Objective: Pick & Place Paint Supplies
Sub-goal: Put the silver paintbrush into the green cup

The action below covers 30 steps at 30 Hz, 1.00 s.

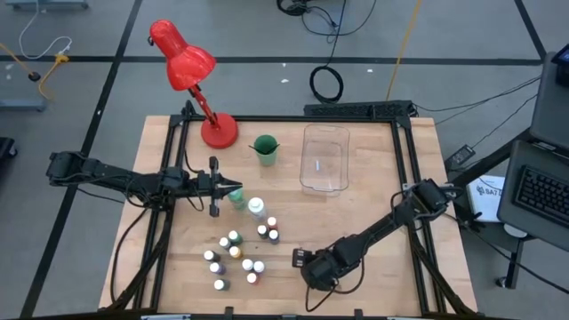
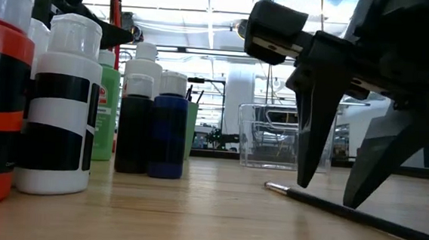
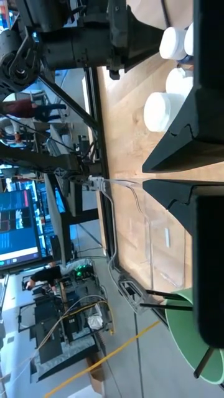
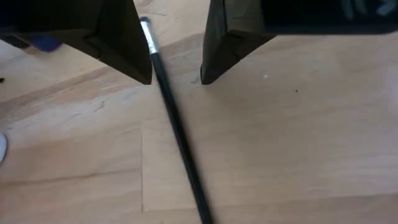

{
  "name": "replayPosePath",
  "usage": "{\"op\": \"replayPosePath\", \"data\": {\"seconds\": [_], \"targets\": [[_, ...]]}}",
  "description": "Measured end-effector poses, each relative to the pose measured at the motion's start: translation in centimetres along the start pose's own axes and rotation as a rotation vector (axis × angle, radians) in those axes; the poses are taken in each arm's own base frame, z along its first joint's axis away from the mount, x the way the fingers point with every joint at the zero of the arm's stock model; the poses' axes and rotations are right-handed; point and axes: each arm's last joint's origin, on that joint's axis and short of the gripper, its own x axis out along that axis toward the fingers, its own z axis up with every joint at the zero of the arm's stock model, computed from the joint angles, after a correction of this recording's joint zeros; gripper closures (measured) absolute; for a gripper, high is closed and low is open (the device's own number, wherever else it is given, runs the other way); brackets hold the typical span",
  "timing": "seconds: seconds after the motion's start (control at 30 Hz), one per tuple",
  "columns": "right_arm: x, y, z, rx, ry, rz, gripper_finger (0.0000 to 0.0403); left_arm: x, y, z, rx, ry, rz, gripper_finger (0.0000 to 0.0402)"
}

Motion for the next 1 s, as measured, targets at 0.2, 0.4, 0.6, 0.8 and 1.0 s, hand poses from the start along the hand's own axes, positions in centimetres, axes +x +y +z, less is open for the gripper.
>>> {"op": "replayPosePath", "data": {"seconds": [0.2,0.4,0.6,0.8,1.0], "targets": [[0.3,-0.7,-0.5,-0.004,-0.048,0.002,0.0285,0.0,0.0,0.0,0.000,0.000,0.000,0.0369],[0.4,-1.0,-0.2,-0.126,-0.068,-0.048,0.0291,0.0,0.0,0.0,0.001,0.000,0.000,0.0369],[0.5,-1.7,-0.8,-0.108,-0.136,-0.030,0.0292,0.0,0.0,0.0,0.002,0.000,0.000,0.0369],[0.8,-2.6,-2.4,0.048,-0.249,0.061,0.0292,0.0,0.0,0.0,0.002,0.002,0.000,0.0369],[3.2,-2.2,-4.1,0.259,-0.289,0.247,0.0292,0.0,0.0,-0.2,0.003,0.016,-0.002,0.0369]]}}
